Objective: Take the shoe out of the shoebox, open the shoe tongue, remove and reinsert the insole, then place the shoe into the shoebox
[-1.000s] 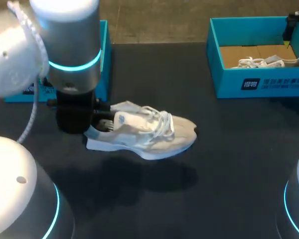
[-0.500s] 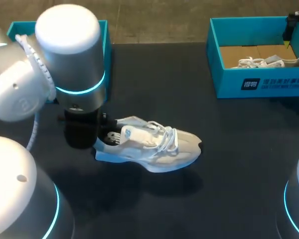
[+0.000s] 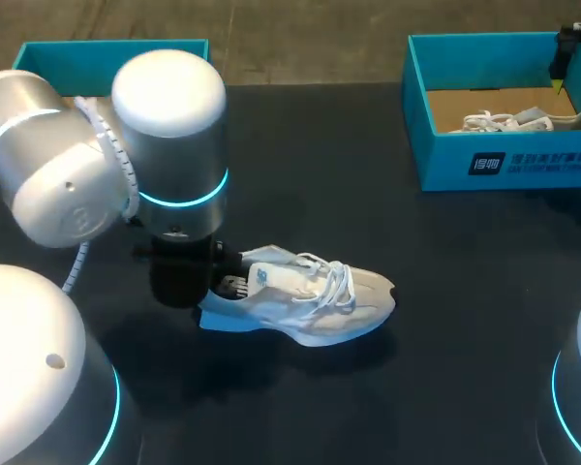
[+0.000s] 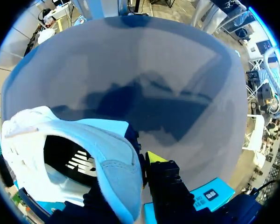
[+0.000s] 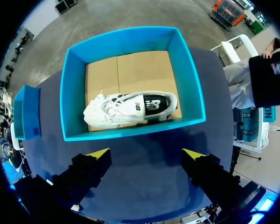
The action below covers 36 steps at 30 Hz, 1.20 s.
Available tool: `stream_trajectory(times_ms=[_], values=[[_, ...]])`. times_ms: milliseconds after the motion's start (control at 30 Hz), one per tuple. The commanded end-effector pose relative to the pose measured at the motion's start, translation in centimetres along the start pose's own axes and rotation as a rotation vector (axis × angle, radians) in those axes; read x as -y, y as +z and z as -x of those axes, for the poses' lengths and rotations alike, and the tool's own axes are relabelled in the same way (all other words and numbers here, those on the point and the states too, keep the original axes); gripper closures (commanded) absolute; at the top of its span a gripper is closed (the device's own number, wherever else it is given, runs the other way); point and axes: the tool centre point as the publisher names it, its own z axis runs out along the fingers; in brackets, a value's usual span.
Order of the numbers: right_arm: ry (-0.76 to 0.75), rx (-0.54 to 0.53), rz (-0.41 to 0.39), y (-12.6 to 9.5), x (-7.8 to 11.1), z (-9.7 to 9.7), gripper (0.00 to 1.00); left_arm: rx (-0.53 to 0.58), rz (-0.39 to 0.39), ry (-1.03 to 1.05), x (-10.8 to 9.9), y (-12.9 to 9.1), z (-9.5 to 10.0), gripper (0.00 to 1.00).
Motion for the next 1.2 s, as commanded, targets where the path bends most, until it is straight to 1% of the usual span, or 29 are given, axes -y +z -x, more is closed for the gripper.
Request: stream_trajectory(times_ms=[33,67,267,667,1100,1133,1167,1200], values=[[0.001,0.001,0.001,0.0,0.0,0.0,0.0,-0.018,-0.026,-0.008,-1.0,1.7,2.3,1.0],[0.001,0.001,0.001,0.0,0.0,0.0,0.0,-0.021,-0.036,-0.007,-1.1,2.1,2.6,1.0],[0.001,0.001,0.001,0.0,0.0,0.0,0.0,-0.032,-0.035,0.009,-0.7,3.0,3.6,1.0],[0.001,0.001,0.001,0.0,0.0,0.0,0.0,-0.053,-0.057,-0.012,-1.2,5.2,5.4,1.0],[0.001,0.001,0.001,0.0,0.0,0.0,0.0,-0.052,-0.077,-0.01,-1.7,6.5,5.9,1.0],[0.001,0.001,0.001,0.0,0.0,0.0,0.0,-0.05,-0.077,-0.008,-1.7,6.5,5.9,0.98],[0.001,0.001,0.001,0.0,0.0,0.0,0.0,-0.048,-0.078,-0.006,-1.7,6.5,5.9,0.84],[0.001,0.001,0.001,0.0,0.0,0.0,0.0,-0.045,-0.078,-0.005,-1.7,6.6,5.9,0.76]])
